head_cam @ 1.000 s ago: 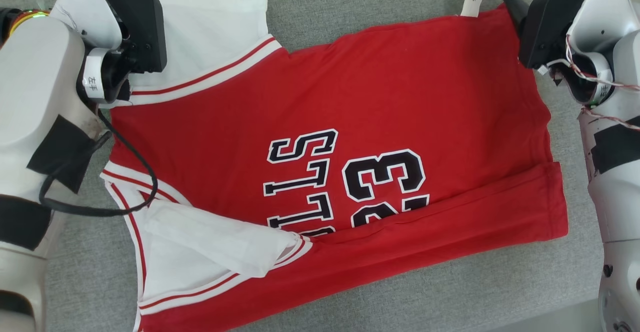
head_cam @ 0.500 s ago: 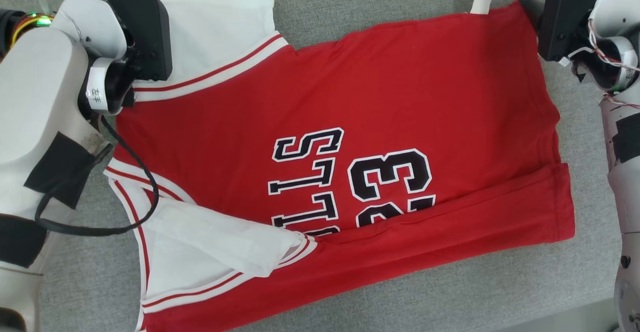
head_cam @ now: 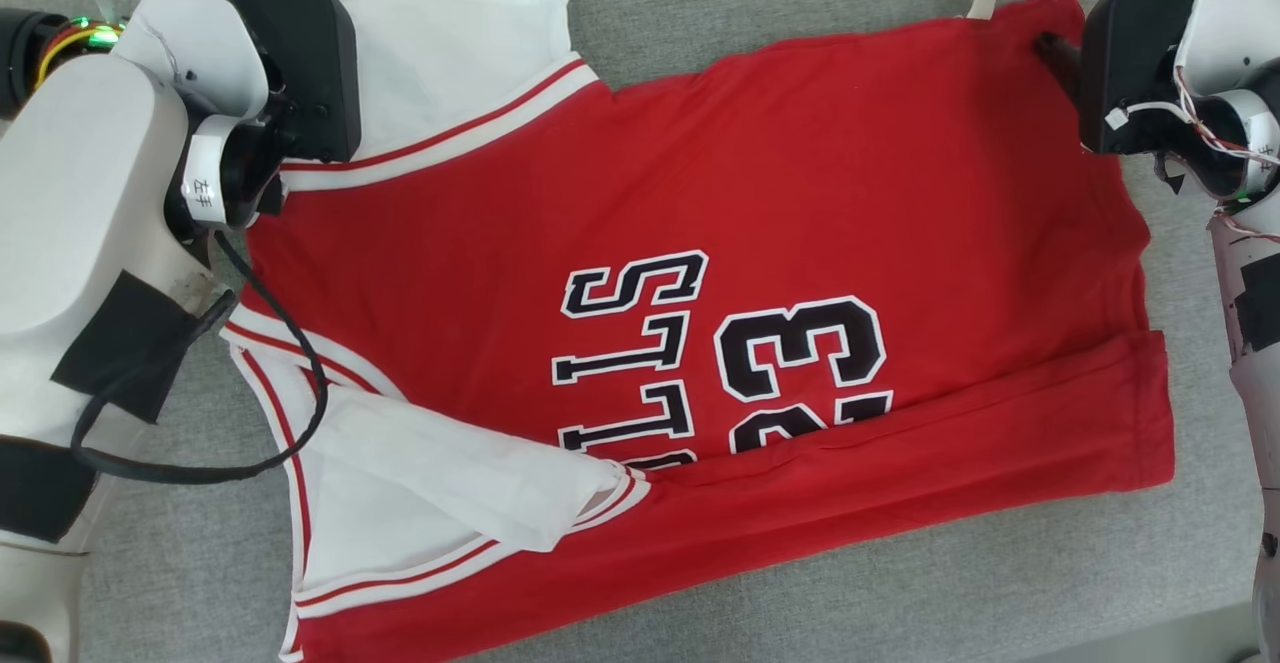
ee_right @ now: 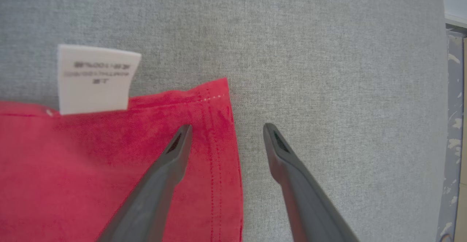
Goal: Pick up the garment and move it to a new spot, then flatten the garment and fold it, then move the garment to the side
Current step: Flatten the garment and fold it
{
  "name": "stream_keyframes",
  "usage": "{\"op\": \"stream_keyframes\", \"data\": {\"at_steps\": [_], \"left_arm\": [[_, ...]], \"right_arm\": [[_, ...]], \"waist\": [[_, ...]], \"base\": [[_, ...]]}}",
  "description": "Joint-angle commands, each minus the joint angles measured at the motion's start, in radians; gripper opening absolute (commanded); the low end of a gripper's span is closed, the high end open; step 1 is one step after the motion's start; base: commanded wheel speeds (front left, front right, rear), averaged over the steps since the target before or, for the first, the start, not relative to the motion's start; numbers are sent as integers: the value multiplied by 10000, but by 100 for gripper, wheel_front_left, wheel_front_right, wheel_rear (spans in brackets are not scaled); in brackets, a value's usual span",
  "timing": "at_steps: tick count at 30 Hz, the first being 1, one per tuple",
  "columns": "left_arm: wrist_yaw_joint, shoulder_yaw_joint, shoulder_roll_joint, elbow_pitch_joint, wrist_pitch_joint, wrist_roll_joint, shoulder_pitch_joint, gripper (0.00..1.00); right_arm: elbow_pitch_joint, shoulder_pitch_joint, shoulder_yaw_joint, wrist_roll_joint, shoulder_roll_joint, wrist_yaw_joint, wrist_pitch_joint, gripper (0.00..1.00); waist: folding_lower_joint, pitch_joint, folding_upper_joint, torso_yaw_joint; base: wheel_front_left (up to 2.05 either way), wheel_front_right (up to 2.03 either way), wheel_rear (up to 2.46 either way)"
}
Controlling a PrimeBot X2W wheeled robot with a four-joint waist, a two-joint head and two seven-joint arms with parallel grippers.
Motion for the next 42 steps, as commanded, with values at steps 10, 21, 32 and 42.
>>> {"op": "stream_keyframes", "data": {"at_steps": [10,21,32,42], "left_arm": [[4,-317,8,158,172,5,472,0],[12,-223,-87,97,-504,84,372,0],[-620,406,-262,245,-4243,407,87,0],[-1456,830,-731,729,-6799,15,610,0]], "right_arm": [[135,-143,594,243,-246,-22,-762,100],[689,-352,1384,762,-545,-22,-1262,0],[1112,-280,889,636,-390,-22,-2975,0],[1502,321,771,798,-533,-22,-4436,0]], "waist": [[0,146,0,127],[0,174,0,171],[0,-54,0,277],[0,-867,0,651]], "base": [[0,0,0],[0,0,0],[0,0,0],[0,0,0]]}}
